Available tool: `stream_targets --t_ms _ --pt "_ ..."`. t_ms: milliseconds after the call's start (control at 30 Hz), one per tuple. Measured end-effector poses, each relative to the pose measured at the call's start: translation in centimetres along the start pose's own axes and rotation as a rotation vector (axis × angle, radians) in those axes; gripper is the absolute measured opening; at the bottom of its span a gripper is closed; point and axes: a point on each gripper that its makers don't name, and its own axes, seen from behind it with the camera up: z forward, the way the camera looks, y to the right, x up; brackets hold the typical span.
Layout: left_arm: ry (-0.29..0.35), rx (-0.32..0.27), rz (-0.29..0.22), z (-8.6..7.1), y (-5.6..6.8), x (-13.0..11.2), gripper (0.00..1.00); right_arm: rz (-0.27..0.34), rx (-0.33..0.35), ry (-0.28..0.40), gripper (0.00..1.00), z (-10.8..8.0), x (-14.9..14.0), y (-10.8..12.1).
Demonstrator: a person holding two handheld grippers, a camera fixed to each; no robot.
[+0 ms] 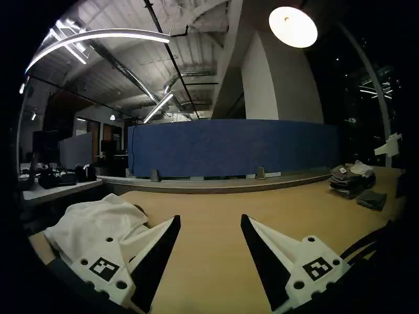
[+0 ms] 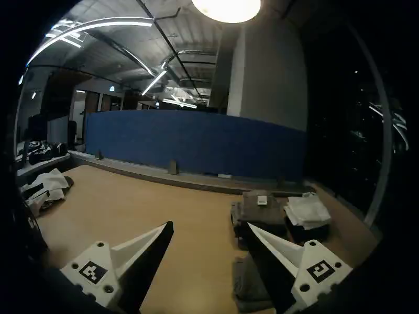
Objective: Fold towel
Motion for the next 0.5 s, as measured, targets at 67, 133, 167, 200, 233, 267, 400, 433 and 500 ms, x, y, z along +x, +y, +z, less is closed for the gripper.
stream_targets --t_ms 67,133,167,200,233,267,400,433,500 --pt "-0.002 0.001 -0.012 0.0 -0.2 -0.1 0.85 0.000 0.000 0.001 1.00 0.0 -0.1 0.1" --pt "-0.002 0.002 -0.017 0.0 -0.3 -0.2 0.85 0.002 -0.001 0.003 1.00 -0.1 -0.1 0.1" --pt "-0.002 0.002 -0.018 0.1 -0.3 -0.2 0.85 0.004 -0.001 0.005 1.00 -0.1 -0.2 0.2" --pt "-0.001 0.002 -0.018 0.1 -0.4 -0.2 0.85 0.006 -0.002 0.006 1.00 -0.2 -0.2 0.2" --pt "-0.002 0.001 -0.018 0.1 -0.4 -0.1 0.85 0.010 -0.003 0.008 1.00 -0.2 -0.2 0.3" --pt "-0.002 0.000 -0.017 0.1 -0.4 -0.1 0.85 0.014 -0.005 0.010 1.00 -0.3 -0.3 0.4" --pt "-0.002 0.000 -0.018 0.1 -0.4 -0.1 0.85 0.033 -0.008 0.020 1.00 -0.4 -0.3 0.8" --pt "-0.002 0.000 -0.017 0.1 -0.4 -0.1 0.85 0.034 -0.008 0.023 1.00 -0.4 -0.3 0.9" --pt "-0.002 0.000 -0.016 0.1 -0.5 -0.1 0.85 0.038 -0.008 0.030 1.00 -0.5 -0.1 1.1"
